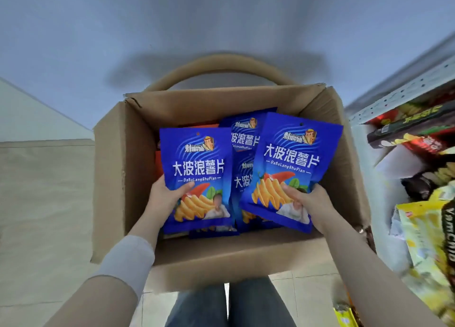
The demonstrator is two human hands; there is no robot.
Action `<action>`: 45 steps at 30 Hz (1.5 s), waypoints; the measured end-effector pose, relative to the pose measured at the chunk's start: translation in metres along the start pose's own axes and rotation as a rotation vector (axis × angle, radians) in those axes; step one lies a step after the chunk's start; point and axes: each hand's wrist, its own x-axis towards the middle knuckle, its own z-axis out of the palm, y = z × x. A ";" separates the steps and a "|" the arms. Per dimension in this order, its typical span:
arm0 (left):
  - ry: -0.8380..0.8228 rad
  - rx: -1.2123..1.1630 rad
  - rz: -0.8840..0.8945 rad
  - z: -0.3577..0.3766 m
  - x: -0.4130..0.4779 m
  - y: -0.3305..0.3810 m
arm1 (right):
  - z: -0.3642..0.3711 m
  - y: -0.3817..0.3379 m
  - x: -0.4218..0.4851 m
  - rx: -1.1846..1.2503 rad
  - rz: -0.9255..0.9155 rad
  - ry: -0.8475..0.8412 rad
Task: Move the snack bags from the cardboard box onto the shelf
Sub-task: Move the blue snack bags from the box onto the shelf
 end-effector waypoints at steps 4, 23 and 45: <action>-0.051 -0.043 0.196 0.004 -0.036 0.075 | -0.032 -0.003 -0.072 0.052 -0.067 0.043; -0.706 -0.126 0.981 0.388 -0.329 0.286 | -0.375 0.030 -0.319 0.389 -0.474 0.865; -0.980 0.080 1.107 0.863 -0.399 0.363 | -0.735 -0.021 -0.197 0.614 -0.521 1.136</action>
